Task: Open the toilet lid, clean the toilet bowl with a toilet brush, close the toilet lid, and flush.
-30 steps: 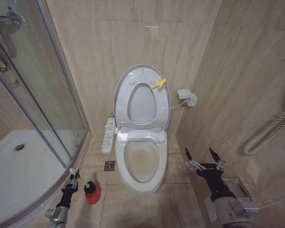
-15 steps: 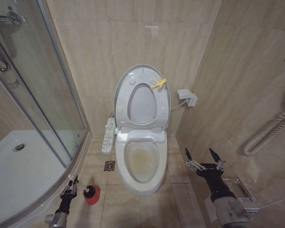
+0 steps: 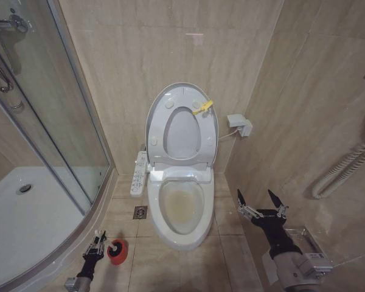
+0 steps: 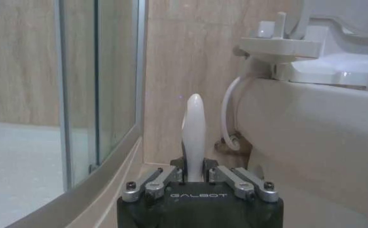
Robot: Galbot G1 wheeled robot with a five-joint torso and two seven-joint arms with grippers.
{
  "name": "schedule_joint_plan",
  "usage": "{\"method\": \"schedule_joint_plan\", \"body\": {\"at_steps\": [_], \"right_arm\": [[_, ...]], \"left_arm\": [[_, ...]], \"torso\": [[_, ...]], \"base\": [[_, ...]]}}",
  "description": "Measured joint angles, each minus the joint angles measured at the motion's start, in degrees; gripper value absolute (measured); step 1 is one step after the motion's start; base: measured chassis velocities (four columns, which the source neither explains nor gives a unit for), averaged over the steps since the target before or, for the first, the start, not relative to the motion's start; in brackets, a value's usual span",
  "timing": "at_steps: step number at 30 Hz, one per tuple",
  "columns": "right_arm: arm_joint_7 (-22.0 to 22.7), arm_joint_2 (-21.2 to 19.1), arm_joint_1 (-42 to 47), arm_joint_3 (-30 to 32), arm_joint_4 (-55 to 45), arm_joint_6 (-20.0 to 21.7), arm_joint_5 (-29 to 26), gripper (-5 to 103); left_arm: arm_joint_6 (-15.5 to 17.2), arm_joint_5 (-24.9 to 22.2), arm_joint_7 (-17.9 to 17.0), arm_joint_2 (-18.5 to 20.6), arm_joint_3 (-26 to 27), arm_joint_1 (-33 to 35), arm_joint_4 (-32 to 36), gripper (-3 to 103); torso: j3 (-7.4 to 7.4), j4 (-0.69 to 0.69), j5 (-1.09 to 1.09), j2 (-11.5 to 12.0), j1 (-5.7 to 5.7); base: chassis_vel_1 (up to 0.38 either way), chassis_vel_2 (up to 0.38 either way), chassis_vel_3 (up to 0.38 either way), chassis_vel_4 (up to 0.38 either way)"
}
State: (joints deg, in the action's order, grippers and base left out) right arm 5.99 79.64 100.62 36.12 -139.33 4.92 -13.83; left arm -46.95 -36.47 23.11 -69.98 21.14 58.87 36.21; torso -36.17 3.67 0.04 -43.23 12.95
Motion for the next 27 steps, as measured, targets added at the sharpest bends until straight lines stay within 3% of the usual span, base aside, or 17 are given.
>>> {"method": "schedule_joint_plan", "body": {"at_steps": [8,19,20,27], "right_arm": [[0.0,0.0,0.0,0.0,0.0,0.0,0.0,100],[0.0,0.0,0.0,0.0,0.0,0.0,0.0,100],[0.0,0.0,0.0,0.0,0.0,0.0,0.0,100],[0.0,0.0,0.0,0.0,0.0,0.0,0.0,100]], "left_arm": [[-0.03,-0.1,-0.27,-0.13,-0.4,0.57,0.19,18],[0.7,-2.93,-2.02,1.0,0.4,3.98,5.37,18],[0.74,-2.89,-2.39,1.09,0.44,3.98,5.6,32],[0.87,-0.97,-5.11,1.19,1.12,4.31,6.63,32]], "torso": [[0.0,0.01,-0.02,0.0,0.0],[-0.01,0.0,-0.06,0.01,0.01],[-0.01,0.0,-0.06,0.01,0.01],[-0.01,0.01,-0.05,0.01,0.01]], "base": [[0.0,0.0,0.0,0.0],[0.0,0.0,0.0,0.0],[0.0,0.0,0.0,0.0],[0.0,0.0,0.0,0.0]]}}
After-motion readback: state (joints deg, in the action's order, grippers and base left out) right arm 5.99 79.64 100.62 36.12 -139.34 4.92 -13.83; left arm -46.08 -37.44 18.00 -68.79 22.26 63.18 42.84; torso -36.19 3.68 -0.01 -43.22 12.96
